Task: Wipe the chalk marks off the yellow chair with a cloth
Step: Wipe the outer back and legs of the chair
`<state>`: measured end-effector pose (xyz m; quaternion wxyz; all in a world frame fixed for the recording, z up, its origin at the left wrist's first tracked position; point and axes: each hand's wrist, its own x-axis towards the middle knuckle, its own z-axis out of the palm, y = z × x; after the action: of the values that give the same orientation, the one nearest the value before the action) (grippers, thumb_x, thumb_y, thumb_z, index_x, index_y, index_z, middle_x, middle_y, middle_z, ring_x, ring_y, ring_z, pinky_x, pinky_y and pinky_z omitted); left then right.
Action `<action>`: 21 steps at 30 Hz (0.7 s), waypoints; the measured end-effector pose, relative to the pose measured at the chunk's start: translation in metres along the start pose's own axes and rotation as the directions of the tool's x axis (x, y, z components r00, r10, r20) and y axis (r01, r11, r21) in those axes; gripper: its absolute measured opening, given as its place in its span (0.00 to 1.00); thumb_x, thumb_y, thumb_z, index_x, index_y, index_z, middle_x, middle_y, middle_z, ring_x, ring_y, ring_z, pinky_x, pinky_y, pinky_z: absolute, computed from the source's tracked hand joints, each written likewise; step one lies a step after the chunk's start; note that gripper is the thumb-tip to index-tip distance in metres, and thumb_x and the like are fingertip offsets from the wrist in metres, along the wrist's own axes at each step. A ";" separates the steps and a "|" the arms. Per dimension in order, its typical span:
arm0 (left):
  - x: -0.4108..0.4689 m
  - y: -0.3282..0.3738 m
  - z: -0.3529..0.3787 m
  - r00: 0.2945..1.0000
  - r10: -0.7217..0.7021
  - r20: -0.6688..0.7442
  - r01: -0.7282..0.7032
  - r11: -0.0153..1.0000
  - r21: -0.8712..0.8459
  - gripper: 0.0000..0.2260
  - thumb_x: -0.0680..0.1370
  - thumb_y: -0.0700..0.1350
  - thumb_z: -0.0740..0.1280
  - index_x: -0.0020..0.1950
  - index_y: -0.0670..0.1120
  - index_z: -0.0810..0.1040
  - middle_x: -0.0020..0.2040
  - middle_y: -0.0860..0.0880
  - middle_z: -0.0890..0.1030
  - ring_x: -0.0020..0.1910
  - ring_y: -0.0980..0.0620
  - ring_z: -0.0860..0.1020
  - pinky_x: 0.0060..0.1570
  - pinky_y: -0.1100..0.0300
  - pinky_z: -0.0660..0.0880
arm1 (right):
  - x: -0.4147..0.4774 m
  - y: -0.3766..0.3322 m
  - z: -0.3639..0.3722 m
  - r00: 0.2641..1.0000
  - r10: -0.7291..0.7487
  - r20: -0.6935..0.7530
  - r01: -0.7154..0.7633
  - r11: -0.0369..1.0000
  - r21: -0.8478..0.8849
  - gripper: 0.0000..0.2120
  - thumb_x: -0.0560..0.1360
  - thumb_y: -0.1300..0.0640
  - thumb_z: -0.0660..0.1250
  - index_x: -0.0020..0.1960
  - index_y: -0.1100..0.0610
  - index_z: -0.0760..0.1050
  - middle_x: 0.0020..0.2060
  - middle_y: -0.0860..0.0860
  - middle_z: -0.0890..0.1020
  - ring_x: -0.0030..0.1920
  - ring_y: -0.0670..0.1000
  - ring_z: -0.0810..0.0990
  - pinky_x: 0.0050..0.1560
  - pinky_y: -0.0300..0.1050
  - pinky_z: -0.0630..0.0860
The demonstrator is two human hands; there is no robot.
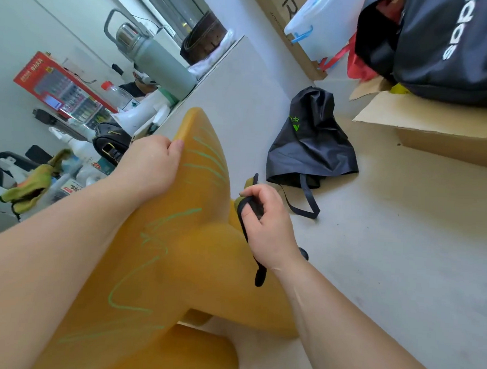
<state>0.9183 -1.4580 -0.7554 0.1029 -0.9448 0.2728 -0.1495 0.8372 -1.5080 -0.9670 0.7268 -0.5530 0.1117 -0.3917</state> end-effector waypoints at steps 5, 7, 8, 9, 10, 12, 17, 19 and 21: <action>-0.043 0.000 -0.013 0.997 0.083 0.003 -0.083 0.995 -0.048 0.20 0.85 0.54 0.53 0.43 0.42 0.73 0.40 0.42 0.77 0.41 0.42 0.75 0.43 0.48 0.73 | -0.023 -0.014 0.008 0.998 -0.040 0.048 0.041 0.999 -0.001 0.09 0.78 0.56 0.64 0.54 0.43 0.75 0.58 0.45 0.78 0.62 0.48 0.77 0.65 0.55 0.73; -0.072 -0.003 -0.019 0.989 0.148 -0.004 -0.148 0.986 -0.081 0.18 0.85 0.53 0.54 0.43 0.42 0.73 0.39 0.43 0.76 0.39 0.44 0.75 0.42 0.48 0.72 | -0.035 -0.018 0.013 0.994 -0.084 0.064 0.084 0.996 -0.003 0.09 0.77 0.53 0.63 0.55 0.42 0.74 0.62 0.45 0.77 0.65 0.51 0.76 0.66 0.59 0.73; -0.087 -0.007 -0.022 0.984 0.177 -0.008 -0.177 0.979 -0.100 0.18 0.84 0.53 0.55 0.44 0.42 0.73 0.38 0.43 0.76 0.38 0.45 0.74 0.41 0.49 0.72 | -0.042 -0.019 0.015 0.993 -0.113 0.038 0.114 0.993 -0.007 0.09 0.76 0.54 0.63 0.55 0.44 0.74 0.62 0.44 0.76 0.66 0.51 0.75 0.67 0.58 0.72; -0.102 -0.012 -0.025 0.979 0.203 -0.009 -0.203 0.972 -0.121 0.19 0.84 0.54 0.55 0.44 0.42 0.73 0.37 0.44 0.76 0.37 0.46 0.74 0.39 0.50 0.71 | -0.050 -0.020 0.015 0.991 -0.136 -0.009 0.136 0.991 -0.011 0.09 0.77 0.55 0.62 0.56 0.46 0.73 0.62 0.44 0.76 0.67 0.51 0.74 0.67 0.58 0.72; -0.116 -0.017 -0.028 0.974 0.225 -0.008 -0.224 0.964 -0.140 0.20 0.84 0.56 0.55 0.43 0.43 0.73 0.36 0.45 0.75 0.36 0.48 0.74 0.38 0.52 0.71 | -0.059 -0.020 0.014 0.988 -0.137 -0.073 0.136 0.991 -0.013 0.09 0.77 0.55 0.62 0.56 0.47 0.72 0.61 0.44 0.75 0.66 0.51 0.74 0.67 0.57 0.72; -0.140 -0.024 -0.036 0.972 0.234 0.016 -0.228 0.959 -0.165 0.21 0.81 0.61 0.54 0.43 0.46 0.73 0.35 0.47 0.76 0.35 0.50 0.74 0.38 0.52 0.71 | -0.075 -0.018 0.009 0.977 -0.076 -0.199 0.078 0.997 0.003 0.09 0.78 0.55 0.60 0.56 0.44 0.70 0.60 0.43 0.74 0.63 0.50 0.74 0.64 0.55 0.73; -0.141 -0.008 -0.052 0.986 0.040 0.164 0.012 0.952 -0.307 0.15 0.81 0.59 0.61 0.46 0.49 0.78 0.42 0.45 0.80 0.42 0.45 0.79 0.46 0.45 0.77 | -0.102 -0.007 -0.006 0.981 0.103 -0.165 -0.095 0.994 0.055 0.22 0.80 0.54 0.61 0.70 0.38 0.64 0.68 0.42 0.73 0.71 0.45 0.71 0.72 0.52 0.70; -0.118 0.011 -0.056 0.987 -0.011 0.162 0.064 0.942 -0.330 0.17 0.81 0.62 0.58 0.54 0.52 0.79 0.50 0.49 0.81 0.49 0.47 0.79 0.52 0.45 0.77 | -0.102 -0.007 -0.009 0.982 0.164 -0.098 -0.157 0.984 0.079 0.30 0.82 0.55 0.61 0.80 0.40 0.55 0.75 0.40 0.68 0.76 0.40 0.64 0.77 0.49 0.64; -0.088 0.030 -0.054 0.985 -0.025 0.171 0.076 0.951 -0.300 0.21 0.81 0.64 0.56 0.65 0.53 0.76 0.58 0.50 0.79 0.55 0.46 0.78 0.54 0.46 0.77 | -0.095 -0.012 -0.007 0.974 0.225 -0.032 -0.219 0.967 0.129 0.33 0.82 0.51 0.60 0.82 0.38 0.46 0.77 0.39 0.66 0.77 0.40 0.62 0.79 0.51 0.62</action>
<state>0.8141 -1.4409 -0.7331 -0.0259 -0.9651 0.2588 -0.0293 0.7642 -1.4478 -0.9841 0.7965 -0.4812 0.1649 -0.3267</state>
